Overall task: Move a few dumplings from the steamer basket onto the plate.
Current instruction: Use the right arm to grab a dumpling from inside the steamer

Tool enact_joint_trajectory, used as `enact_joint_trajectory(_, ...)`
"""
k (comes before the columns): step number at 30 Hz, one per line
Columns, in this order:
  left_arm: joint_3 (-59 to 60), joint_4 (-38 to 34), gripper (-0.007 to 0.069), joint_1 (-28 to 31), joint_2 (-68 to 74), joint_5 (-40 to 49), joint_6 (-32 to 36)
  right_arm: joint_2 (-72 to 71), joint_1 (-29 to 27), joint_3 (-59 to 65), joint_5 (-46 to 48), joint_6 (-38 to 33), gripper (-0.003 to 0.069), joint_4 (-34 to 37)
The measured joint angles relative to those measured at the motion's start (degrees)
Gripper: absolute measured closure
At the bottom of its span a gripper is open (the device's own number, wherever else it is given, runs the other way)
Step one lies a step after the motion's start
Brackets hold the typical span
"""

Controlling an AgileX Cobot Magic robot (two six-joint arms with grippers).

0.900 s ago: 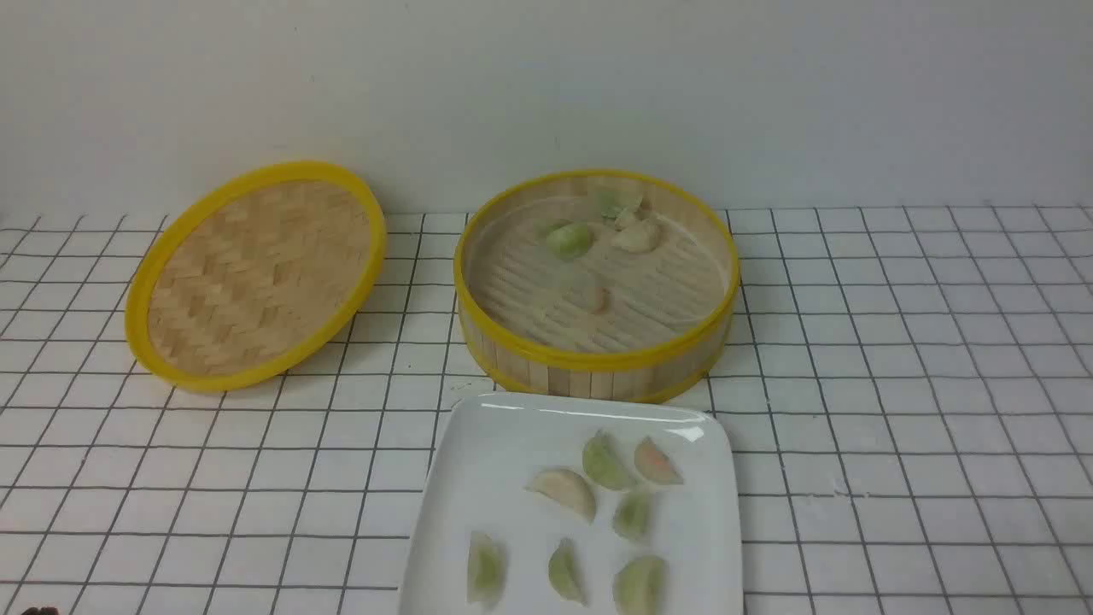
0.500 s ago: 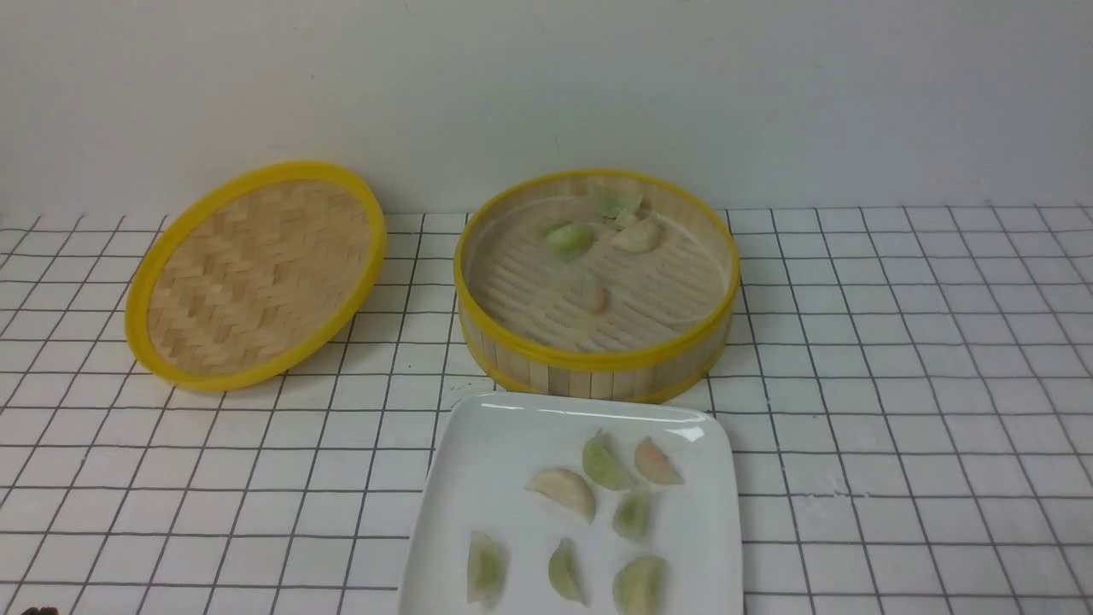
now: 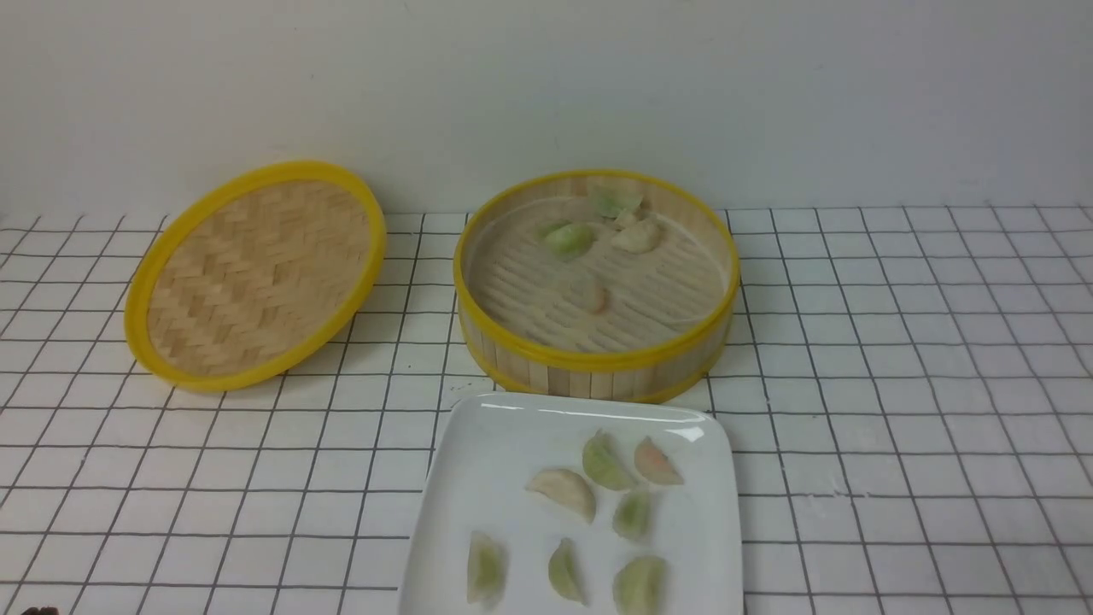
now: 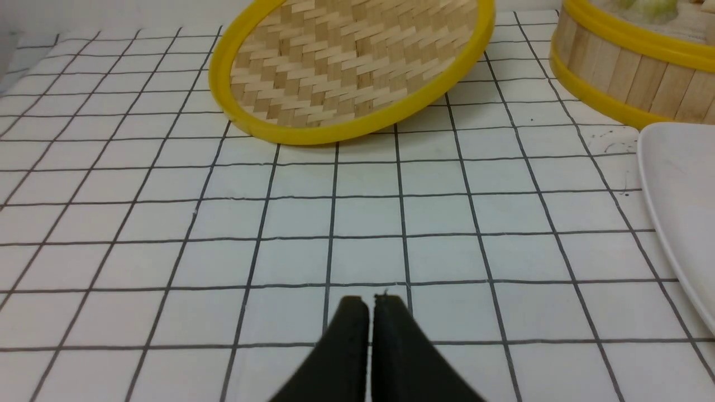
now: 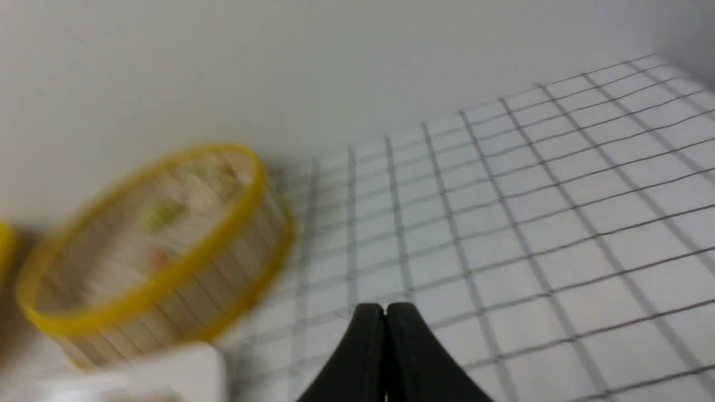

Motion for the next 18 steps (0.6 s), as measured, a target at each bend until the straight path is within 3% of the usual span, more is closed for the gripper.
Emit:
enact_joint_trajectory(5,0.0,0.0,0.0631,0.0,0.0,0.0,0.0,0.0,0.0,0.0,-9.0,5.9,0.0673,19.2)
enact_joint_trajectory(6,0.0,0.0,0.0631,0.0,0.0,0.0,0.0,0.0,0.0,0.0,-9.8,5.9,0.0673,20.2)
enact_joint_trajectory(12,0.0,0.0,0.0631,0.0,0.0,0.0,0.0,0.0,0.0,-0.9,-14.1,6.2,0.0673,20.7)
enact_joint_trajectory(18,0.0,0.0,0.0631,0.0,0.0,0.0,0.0,8.1,0.0,-18.3,-0.2,-0.3,0.0673,11.7)
